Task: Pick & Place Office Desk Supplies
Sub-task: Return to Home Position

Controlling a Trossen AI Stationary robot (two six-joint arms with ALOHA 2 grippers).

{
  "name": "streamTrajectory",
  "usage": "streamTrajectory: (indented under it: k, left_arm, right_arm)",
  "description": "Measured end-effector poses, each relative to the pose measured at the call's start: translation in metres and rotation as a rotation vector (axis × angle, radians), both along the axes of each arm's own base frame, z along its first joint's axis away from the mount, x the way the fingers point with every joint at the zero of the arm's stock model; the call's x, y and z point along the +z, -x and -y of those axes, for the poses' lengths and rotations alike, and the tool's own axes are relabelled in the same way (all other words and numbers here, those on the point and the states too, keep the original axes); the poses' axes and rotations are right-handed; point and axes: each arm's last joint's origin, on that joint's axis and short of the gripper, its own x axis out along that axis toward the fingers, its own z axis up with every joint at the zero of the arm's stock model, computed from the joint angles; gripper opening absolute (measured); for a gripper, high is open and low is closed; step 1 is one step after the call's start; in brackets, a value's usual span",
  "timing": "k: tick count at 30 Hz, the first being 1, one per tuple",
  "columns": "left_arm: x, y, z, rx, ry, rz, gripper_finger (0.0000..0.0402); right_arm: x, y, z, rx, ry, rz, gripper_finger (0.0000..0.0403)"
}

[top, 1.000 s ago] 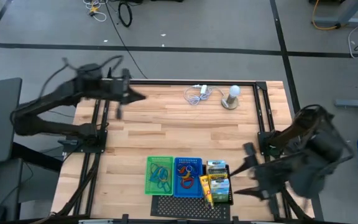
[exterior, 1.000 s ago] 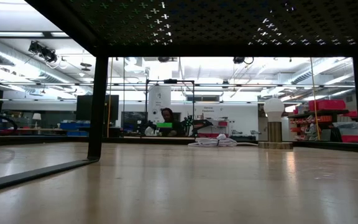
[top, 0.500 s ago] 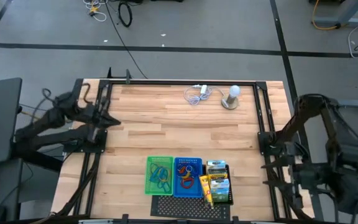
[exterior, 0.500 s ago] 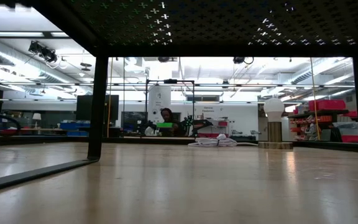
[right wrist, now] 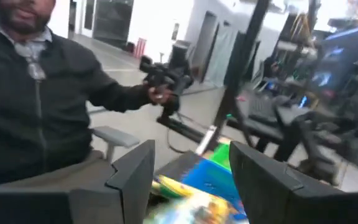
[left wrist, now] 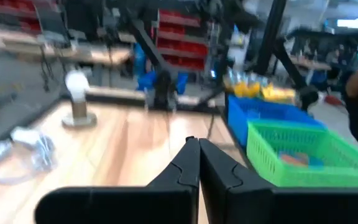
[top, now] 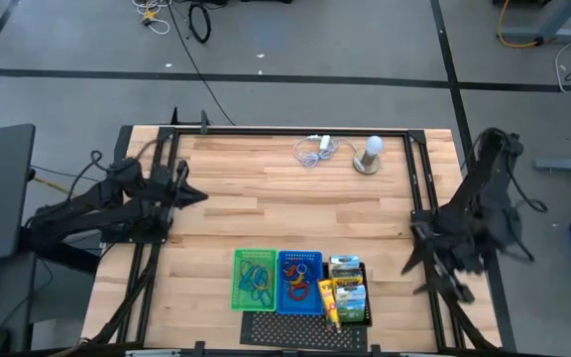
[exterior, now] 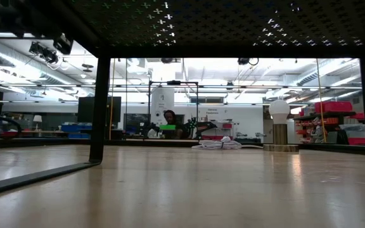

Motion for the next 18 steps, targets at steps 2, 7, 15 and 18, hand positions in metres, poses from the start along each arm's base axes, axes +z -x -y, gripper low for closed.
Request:
streamTrajectory:
  k: [2, 7, 15, 18]
  left_arm:
    - [-0.007, -0.005, -0.001, -0.005, 0.008, -0.041, 0.0005]
    - [-0.032, -0.02, -0.008, 0.06, -0.069, -0.059, 0.0005]
    - [-0.055, -0.034, -0.014, 0.093, -0.201, 0.061, 0.0005]
    - [-0.064, -0.036, -0.017, 0.17, -0.194, 0.01, 0.0005]
  right_arm:
    - [-0.009, 0.004, 0.021, 0.002, 0.011, 0.04, 0.0215]
    - [-0.033, 0.014, 0.062, -0.083, 0.01, 0.101, 0.0215]
    - [-0.075, 0.002, 0.083, -0.24, 0.006, 0.051, 0.0215]
    - [-0.086, -0.005, 0.09, -0.313, 0.0, 0.029, 0.0215]
